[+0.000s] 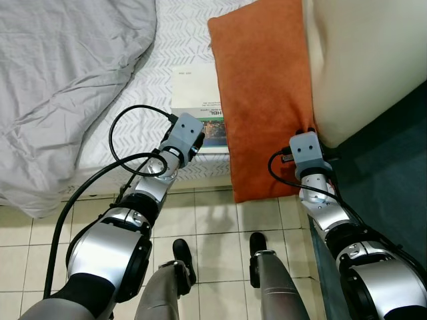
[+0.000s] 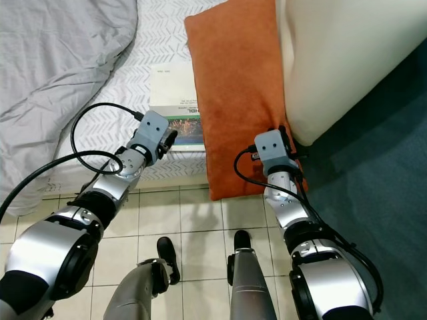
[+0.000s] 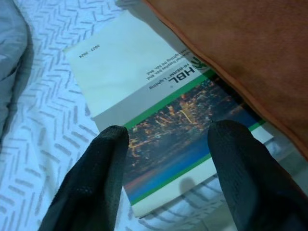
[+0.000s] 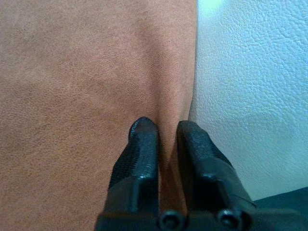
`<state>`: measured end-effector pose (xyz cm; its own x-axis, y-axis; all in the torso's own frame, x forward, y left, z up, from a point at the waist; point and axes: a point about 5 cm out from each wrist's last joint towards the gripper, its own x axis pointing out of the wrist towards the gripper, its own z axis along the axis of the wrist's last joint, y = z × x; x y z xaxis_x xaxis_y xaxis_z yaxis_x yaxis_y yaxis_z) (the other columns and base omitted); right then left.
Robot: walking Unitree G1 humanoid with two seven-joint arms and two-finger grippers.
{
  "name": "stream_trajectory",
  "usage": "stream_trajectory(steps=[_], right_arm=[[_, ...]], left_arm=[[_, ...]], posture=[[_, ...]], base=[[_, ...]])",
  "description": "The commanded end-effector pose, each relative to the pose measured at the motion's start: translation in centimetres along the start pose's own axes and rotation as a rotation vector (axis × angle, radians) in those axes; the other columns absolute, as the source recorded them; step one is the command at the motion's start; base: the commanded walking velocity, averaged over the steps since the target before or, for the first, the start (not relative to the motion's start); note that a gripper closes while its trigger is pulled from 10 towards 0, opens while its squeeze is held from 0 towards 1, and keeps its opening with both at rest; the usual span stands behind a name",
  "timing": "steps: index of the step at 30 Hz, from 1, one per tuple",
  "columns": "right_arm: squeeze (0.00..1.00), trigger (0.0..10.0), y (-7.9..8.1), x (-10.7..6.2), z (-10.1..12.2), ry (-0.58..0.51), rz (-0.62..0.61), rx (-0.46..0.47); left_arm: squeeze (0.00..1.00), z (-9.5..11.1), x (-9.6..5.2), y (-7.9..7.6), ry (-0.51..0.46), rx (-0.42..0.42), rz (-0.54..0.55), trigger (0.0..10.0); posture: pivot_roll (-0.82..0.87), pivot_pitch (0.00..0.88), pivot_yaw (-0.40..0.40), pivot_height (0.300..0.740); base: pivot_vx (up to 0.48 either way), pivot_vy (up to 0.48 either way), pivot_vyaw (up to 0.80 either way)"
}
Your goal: Clean up the room
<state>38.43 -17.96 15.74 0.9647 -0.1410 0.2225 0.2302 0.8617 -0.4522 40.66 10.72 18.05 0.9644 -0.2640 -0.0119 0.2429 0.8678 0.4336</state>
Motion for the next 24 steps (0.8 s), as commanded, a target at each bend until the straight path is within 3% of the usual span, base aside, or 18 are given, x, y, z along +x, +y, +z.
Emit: stream_trajectory(steps=[1, 3, 4, 5, 7, 9, 10, 17, 20, 24], right_arm=[[0.00, 10.0, 0.0, -0.4, -1.0, 0.049, -0.015, 0.011], [0.00, 10.0, -0.1, -0.2, -0.8, 0.049, -0.017, 0.022], [0.42, 10.0, -0.1, -0.1, -0.6, 0.048, -0.017, 0.033], [0.65, 10.0, 0.0, 0.0, -0.5, 0.050, -0.014, 0.046], [0.70, 10.0, 0.2, 0.2, 0.0, 0.046, -0.013, 0.071], [0.67, 10.0, 0.5, 0.5, 0.5, 0.035, -0.003, 0.098], [1.00, 10.0, 0.7, 0.6, 1.1, 0.016, 0.001, 0.112], [1.00, 10.0, 0.1, 2.0, 4.0, -0.073, -0.048, 0.159], [1.00, 10.0, -0.2, 2.3, 4.5, -0.093, -0.062, 0.166], [1.00, 10.0, -1.2, 3.0, 7.0, -0.220, -0.099, 0.163]], left_arm=[[0.00, -0.3, -0.2, 0.7, -0.005, -0.012, 0.018, 10.0], [0.00, -0.1, -0.2, 1.1, -0.029, -0.037, 0.033, 10.0], [0.00, 0.0, -0.3, 1.3, -0.045, -0.046, 0.034, 10.0], [0.00, 0.1, -0.3, 1.4, -0.058, -0.053, 0.034, 10.0], [0.00, -0.1, -0.6, 1.5, -0.083, -0.069, 0.032, 10.0], [0.00, -0.6, -1.0, 1.5, -0.110, -0.087, 0.029, 10.0], [0.00, -1.0, -1.3, 1.7, -0.129, -0.099, 0.030, 10.0], [0.00, -2.9, -3.7, 3.3, -0.228, -0.124, 0.056, 10.0], [0.00, -3.3, -4.4, 3.1, -0.247, -0.121, 0.049, 10.0], [0.00, -4.5, -7.4, 1.7, -0.272, -0.134, 0.000, 10.0]], posture=[[-0.25, 0.599, 0.043, 0.740], [-0.24, 0.595, 0.045, 0.740], [-0.23, 0.594, 0.047, 0.740], [-0.22, 0.593, 0.051, 0.740], [-0.21, 0.589, 0.054, 0.740], [-0.20, 0.579, 0.056, 0.740], [-0.20, 0.577, 0.055, 0.740], [-0.17, 0.562, 0.050, 0.740], [-0.16, 0.556, 0.049, 0.740], [-0.14, 0.517, 0.046, 0.740]], base=[[0.000, 0.000, 0.00], [0.000, 0.000, 0.00], [0.000, 0.000, 0.00], [0.000, 0.000, 0.00], [0.000, 0.000, 0.00], [0.000, 0.000, 0.00], [0.000, 0.000, 0.00], [0.000, 0.000, 0.00], [0.000, 0.000, 0.00], [0.000, 0.000, 0.00]])
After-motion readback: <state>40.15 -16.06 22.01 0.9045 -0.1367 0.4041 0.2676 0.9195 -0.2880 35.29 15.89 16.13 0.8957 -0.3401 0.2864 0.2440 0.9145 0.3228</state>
